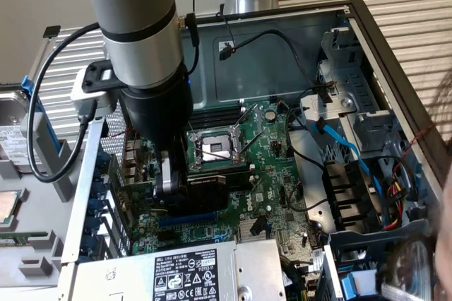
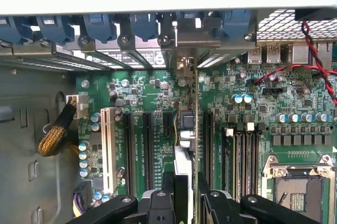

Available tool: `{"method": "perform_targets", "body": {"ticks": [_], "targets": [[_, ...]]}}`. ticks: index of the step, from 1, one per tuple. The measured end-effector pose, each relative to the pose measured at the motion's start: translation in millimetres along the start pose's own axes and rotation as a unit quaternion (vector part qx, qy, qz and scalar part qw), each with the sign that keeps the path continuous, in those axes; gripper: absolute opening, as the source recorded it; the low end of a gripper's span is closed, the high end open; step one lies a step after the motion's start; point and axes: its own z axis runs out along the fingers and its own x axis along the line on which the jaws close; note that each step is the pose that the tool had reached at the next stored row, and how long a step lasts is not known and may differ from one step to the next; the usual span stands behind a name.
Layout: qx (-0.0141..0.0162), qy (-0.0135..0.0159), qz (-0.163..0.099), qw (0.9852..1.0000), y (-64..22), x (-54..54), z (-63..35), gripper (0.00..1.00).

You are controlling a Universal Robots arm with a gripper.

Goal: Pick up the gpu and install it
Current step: 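Insert the gpu into the slot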

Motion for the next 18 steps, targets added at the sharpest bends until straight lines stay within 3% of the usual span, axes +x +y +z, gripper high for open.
{"method": "perform_targets", "body": {"ticks": [7, 13, 18], "targets": [[0.0004, -0.0002, 0.000, 1.0000, 0.1, 0.0, 0.1, 0.27], [0.0027, -0.0032, 0.000, 1.0000, -0.4, -0.1, 0.4, 0.27], [0.0028, -0.0038, 0.000, 1.0000, -0.5, -0.1, 0.6, 0.27]]}}
